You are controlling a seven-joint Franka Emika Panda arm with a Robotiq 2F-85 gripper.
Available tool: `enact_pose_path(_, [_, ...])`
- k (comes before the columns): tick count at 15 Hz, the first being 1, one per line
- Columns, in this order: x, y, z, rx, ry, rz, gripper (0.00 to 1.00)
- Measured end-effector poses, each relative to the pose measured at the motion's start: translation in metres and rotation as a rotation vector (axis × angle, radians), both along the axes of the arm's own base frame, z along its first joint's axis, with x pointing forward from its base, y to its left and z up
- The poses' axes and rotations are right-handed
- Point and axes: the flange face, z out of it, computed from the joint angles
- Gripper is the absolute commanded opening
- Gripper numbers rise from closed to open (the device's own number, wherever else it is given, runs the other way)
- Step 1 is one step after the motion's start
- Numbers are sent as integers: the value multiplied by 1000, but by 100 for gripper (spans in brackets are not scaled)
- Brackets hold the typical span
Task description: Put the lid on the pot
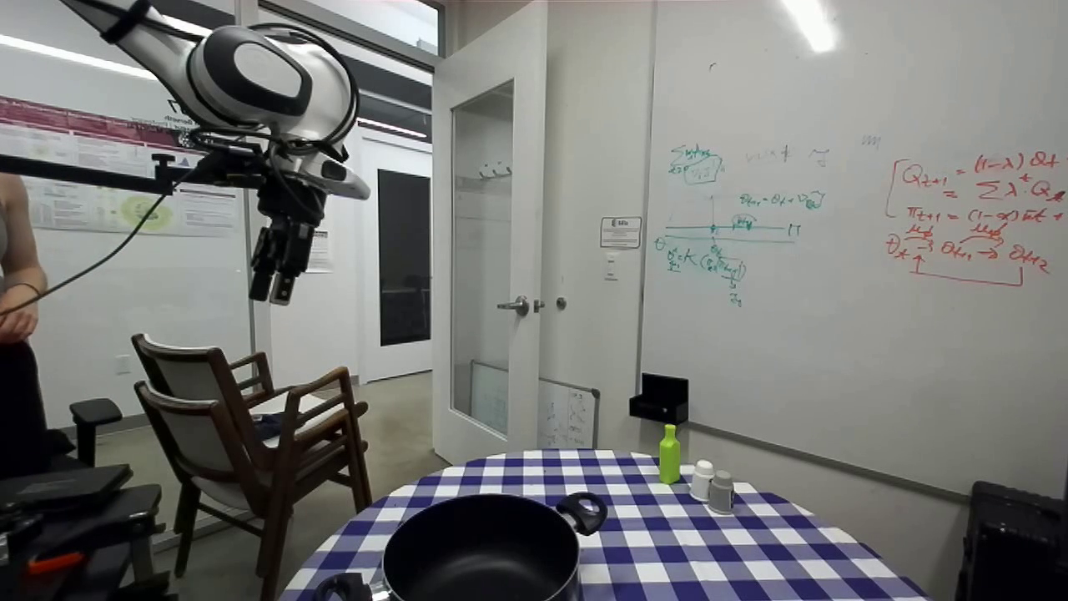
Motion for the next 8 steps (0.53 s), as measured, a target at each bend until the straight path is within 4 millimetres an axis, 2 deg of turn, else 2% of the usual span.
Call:
enact_pose_path(4, [4, 4, 4, 4, -12, 8, 100])
enact_pose_path(8, [19, 12, 8, 16, -24, 14, 100])
